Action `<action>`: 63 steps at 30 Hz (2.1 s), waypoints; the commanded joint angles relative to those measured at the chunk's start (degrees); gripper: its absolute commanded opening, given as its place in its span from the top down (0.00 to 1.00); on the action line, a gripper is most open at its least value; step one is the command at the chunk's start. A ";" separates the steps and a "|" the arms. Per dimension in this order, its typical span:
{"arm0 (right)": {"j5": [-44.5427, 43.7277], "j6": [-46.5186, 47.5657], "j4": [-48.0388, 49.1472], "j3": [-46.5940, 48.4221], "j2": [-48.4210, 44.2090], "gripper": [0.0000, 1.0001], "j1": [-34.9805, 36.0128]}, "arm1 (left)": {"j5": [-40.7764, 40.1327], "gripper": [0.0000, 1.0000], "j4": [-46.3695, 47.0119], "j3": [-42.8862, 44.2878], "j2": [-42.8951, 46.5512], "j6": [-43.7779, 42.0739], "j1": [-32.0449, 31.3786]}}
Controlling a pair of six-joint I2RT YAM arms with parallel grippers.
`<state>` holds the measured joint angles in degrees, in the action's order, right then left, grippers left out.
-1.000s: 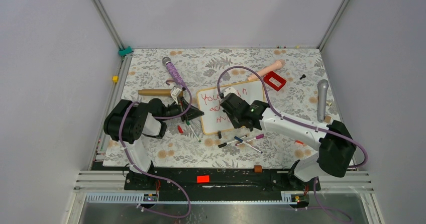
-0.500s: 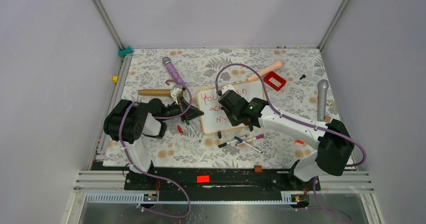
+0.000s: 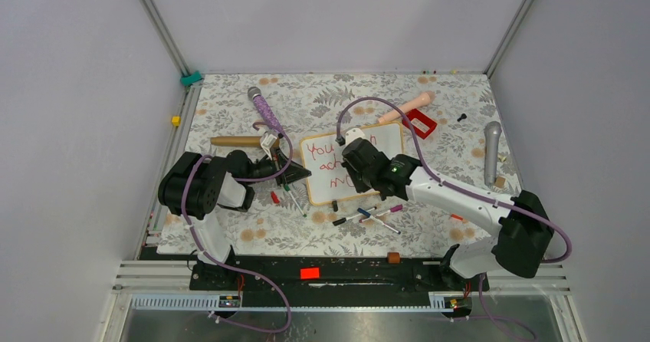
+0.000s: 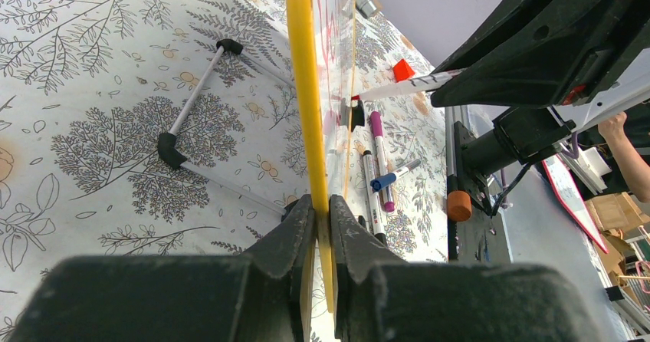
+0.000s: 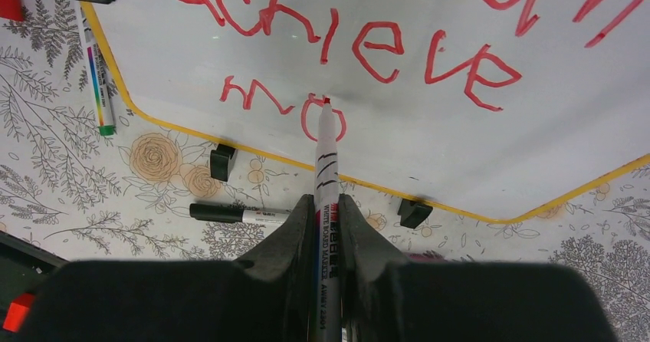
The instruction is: Write a sentence on the whiteboard
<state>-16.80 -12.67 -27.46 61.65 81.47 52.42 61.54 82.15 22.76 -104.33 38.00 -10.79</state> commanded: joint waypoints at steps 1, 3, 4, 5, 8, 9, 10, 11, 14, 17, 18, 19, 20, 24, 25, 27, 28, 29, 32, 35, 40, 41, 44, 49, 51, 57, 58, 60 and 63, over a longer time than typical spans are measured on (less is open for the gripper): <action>-0.57 0.06 1.88 -0.91 -3.39 1.00 -1.19 | 0.74 0.99 2.67 -0.17 -0.17 -3.41 0.44; -1.18 -0.16 1.55 -0.89 -3.39 1.00 -1.63 | 0.71 0.99 2.74 -0.13 -0.17 -3.44 0.42; -1.45 -0.17 1.35 -0.87 -3.32 1.00 -1.82 | 0.76 0.99 2.75 -0.12 -0.17 -3.44 0.49; -1.82 -0.24 1.05 -0.76 -3.23 1.00 -2.00 | 0.74 0.99 2.75 -0.16 -0.15 -3.43 0.42; -2.58 -0.29 0.42 -0.52 -2.93 1.00 -2.43 | 0.83 0.99 2.69 -0.13 -0.10 -3.40 0.45; -2.61 -0.32 0.33 -0.60 -2.91 1.00 -2.52 | 0.81 0.99 2.75 -0.17 -0.03 -3.41 0.49; -2.70 -0.30 0.33 -0.76 -2.86 1.00 -2.57 | 0.82 0.99 2.75 -0.15 -0.07 -3.45 0.45; -2.70 -0.34 0.19 -0.86 -2.91 1.00 -2.59 | 0.76 0.99 2.77 -0.17 -0.08 -3.43 0.45; -2.96 -0.45 -0.31 -1.19 -3.02 1.00 -2.67 | 0.73 0.99 2.75 -0.16 -0.08 -3.43 0.46; -3.14 -0.63 -0.37 -1.90 -3.34 1.00 -2.68 | 0.69 0.99 2.73 -0.16 -0.20 -3.43 0.47; -3.22 -0.69 -0.36 -2.19 -3.48 1.00 -2.68 | 0.70 0.99 2.74 -0.10 -0.17 -3.41 0.47; -3.28 -0.74 -0.36 -2.35 -3.46 1.00 -2.70 | 0.77 0.99 2.67 -0.17 -0.17 -3.43 0.47; -3.37 -0.83 -0.33 -2.52 -3.55 1.00 -2.76 | 0.72 0.99 2.68 -0.17 -0.17 -3.42 0.42; -3.94 -1.49 -0.30 -3.06 -3.56 1.00 -2.77 | 0.85 0.99 2.75 -0.16 -0.12 -3.43 0.43; -4.09 -1.62 -0.31 -3.11 -3.49 1.00 -2.79 | 0.86 0.99 2.70 -0.16 -0.16 -3.43 0.49; -4.21 -1.88 -0.31 -2.96 -3.01 1.00 -2.82 | 0.80 0.99 2.74 -0.13 -0.15 -3.42 0.48; -4.42 -2.01 -0.24 -2.82 -2.76 1.00 -2.78 | 0.85 0.99 2.73 -0.09 -0.23 -3.41 0.42; -4.59 -2.02 -0.27 -2.64 -2.42 1.00 -2.79 | 0.86 0.99 2.72 -0.13 -0.22 -3.41 0.46; -4.50 -2.19 -0.24 -2.48 -1.76 1.00 -2.84 | 0.81 0.99 2.74 -0.18 -0.17 -3.43 0.48; -3.53 -2.94 -0.25 -3.38 -1.65 1.00 -2.82 | 0.81 0.99 2.75 -0.18 -0.09 -3.44 0.48; -2.18 -3.84 -0.28 -6.04 -2.25 1.00 -2.78 | 0.73 0.99 2.75 -0.17 -0.14 -3.43 0.55; -2.11 -3.92 -0.23 -6.43 -2.40 1.00 -2.78 | 0.80 0.99 2.71 -0.18 -0.22 -3.39 0.51; -2.11 -4.00 -0.31 -7.14 -2.54 1.00 -2.77 | 0.78 0.99 2.70 -0.09 -0.33 -3.44 0.61; -2.77 -3.65 -0.06 -5.79 -2.29 1.00 -2.81 | 0.78 0.99 2.74 -0.09 -0.42 -3.45 0.59; -3.16 -3.24 -0.08 -4.71 -1.96 1.00 -2.85 | 0.83 0.99 2.75 -0.04 -0.37 -3.43 0.71; -3.81 -2.21 -0.11 -1.85 -1.41 1.00 -3.02 | 0.93 0.99 2.73 -0.10 -0.26 -3.42 0.68; -3.92 -2.04 -0.09 -1.54 -1.26 1.00 -3.19 | 0.87 0.99 2.71 -0.12 -0.20 -3.44 0.68; -3.92 -1.71 -0.05 -0.92 -1.18 1.00 -3.45 | 0.92 0.99 2.64 -0.09 -0.17 -3.54 0.70; -3.98 -1.10 -0.07 -0.08 -1.13 1.00 -3.96 | 0.95 0.99 2.76 -0.08 -0.15 -3.51 0.69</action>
<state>-18.11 -15.05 -29.50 58.50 79.77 49.74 61.73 82.41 22.76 -104.33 38.02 -10.68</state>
